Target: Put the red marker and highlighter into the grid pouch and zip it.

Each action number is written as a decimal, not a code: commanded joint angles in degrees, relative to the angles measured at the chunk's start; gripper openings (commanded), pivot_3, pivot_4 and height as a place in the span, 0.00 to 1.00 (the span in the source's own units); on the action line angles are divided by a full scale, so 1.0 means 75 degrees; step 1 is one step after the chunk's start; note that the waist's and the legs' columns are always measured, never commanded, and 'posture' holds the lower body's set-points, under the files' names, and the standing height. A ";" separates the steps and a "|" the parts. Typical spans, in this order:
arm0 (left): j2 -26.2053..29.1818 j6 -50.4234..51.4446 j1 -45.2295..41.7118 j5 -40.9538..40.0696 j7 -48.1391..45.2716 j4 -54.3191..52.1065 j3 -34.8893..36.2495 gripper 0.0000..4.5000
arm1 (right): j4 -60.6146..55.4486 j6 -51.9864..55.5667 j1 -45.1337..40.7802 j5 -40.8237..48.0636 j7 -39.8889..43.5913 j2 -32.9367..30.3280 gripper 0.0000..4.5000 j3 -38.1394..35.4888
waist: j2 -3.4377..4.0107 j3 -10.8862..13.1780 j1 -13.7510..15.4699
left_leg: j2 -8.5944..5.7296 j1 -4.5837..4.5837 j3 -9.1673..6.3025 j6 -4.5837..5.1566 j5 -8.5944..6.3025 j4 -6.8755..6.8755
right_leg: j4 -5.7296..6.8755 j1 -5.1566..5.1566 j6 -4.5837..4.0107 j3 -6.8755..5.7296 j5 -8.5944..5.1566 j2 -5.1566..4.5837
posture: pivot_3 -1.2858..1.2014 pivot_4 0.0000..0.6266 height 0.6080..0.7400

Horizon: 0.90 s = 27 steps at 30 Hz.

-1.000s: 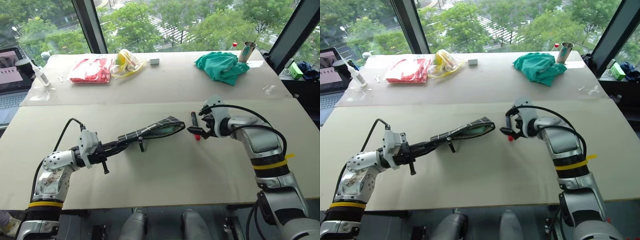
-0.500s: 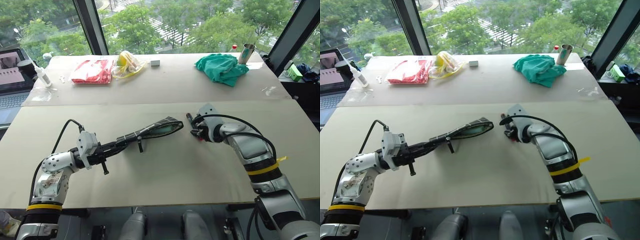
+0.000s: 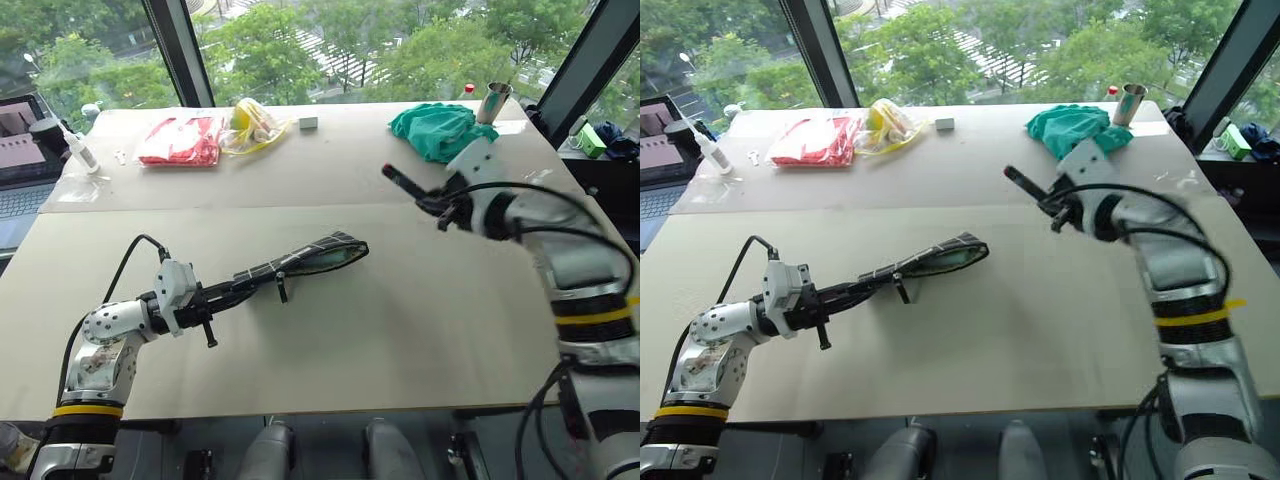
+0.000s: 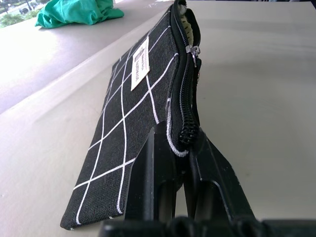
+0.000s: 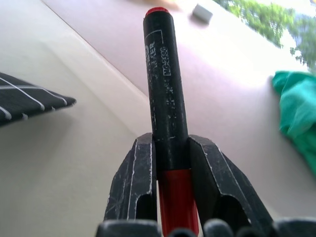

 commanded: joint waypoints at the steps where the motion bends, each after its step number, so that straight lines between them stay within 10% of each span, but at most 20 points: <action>1: 0.0094 -0.0046 -0.0091 0.0014 -0.0053 -0.0033 0.0101 0.00 | -0.1278 -0.0123 0.0352 0.0750 0.1449 -0.0654 0.13 0.0046 | 0.0000 0.0000 -0.0012 | 0.0001 0.0001 0.0002 0.0001 -0.0001 0.0000 | -0.0005 0.0003 0.0000 0.0001 0.0000 0.0000 | 0.52 0.24 1.00; 27: -0.0022 -0.0087 -0.0181 0.0104 -0.0117 0.0005 -0.0005 0.00 | -0.1068 -0.1114 -0.0870 -0.2640 0.1151 0.0377 0.13 0.2980 | -0.0001 0.0000 -0.0044 | 0.0000 0.0005 0.0011 -0.0007 0.0004 0.0007 | 0.0005 -0.0008 -0.0001 0.0013 0.0000 -0.0001 | 0.52 0.24 1.00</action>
